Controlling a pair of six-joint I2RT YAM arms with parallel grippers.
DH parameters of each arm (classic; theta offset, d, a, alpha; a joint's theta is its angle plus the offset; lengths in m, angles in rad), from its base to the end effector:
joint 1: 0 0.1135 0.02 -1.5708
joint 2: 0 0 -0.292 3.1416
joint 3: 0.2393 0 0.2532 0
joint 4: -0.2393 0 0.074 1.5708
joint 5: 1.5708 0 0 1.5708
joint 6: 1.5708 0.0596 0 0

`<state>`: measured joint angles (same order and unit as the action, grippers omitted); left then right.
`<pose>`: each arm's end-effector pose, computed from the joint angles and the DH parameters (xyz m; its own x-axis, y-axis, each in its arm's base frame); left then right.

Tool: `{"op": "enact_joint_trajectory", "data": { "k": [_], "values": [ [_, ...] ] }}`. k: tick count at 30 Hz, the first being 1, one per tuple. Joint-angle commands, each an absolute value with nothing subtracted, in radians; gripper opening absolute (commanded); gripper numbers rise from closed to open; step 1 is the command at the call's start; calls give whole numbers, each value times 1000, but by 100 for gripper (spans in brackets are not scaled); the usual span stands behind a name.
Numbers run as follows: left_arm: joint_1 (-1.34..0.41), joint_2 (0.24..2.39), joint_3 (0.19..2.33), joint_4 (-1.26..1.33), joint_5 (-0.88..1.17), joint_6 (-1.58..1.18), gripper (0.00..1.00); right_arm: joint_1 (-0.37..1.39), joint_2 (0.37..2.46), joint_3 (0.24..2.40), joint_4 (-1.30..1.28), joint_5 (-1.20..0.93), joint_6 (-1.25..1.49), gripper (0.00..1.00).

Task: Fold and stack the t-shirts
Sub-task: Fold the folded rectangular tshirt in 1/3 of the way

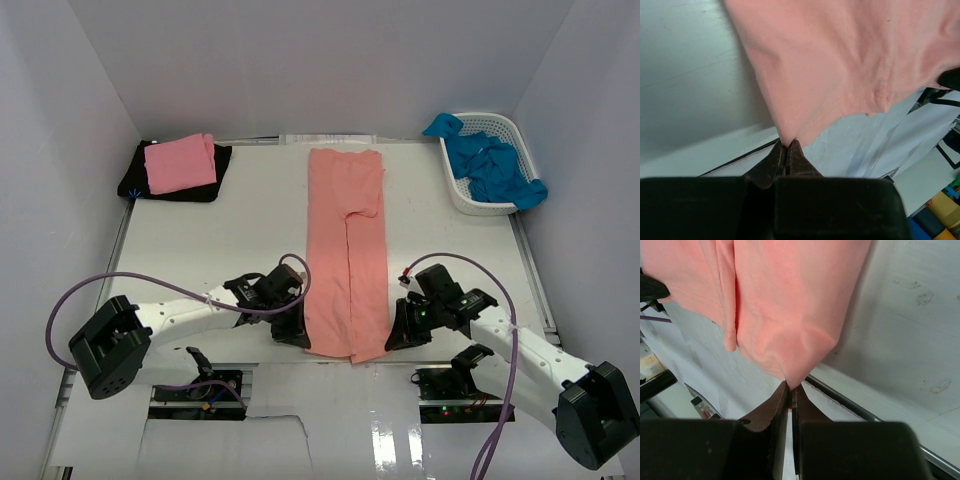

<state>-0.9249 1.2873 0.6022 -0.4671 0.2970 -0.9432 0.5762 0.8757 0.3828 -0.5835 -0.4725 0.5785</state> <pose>0.1185 -0.1862 0.1650 -0.9990 0.0395 -0.0223 0.0453 0.8728 -0.4860 0.1013 0.0981 0.1624 -0.9823 -0.0576 -0.1782 -0.1542 0.7889 0.5949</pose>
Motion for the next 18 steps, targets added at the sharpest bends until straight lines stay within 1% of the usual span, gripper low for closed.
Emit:
{"op": "enact_joint_trajectory", "data": {
  "k": [1, 5, 18],
  "values": [
    [-913, 1232, 659, -495, 313, -942, 0, 577, 899, 437, -612, -488, 549, 8],
    [-900, 1236, 689, -515, 314, -942, 0, 575, 919, 472, -614, -494, 534, 8],
    [-766, 1212, 721, -531, 345, -887, 0, 526, 979, 603, -617, -509, 488, 8]
  ]
}}
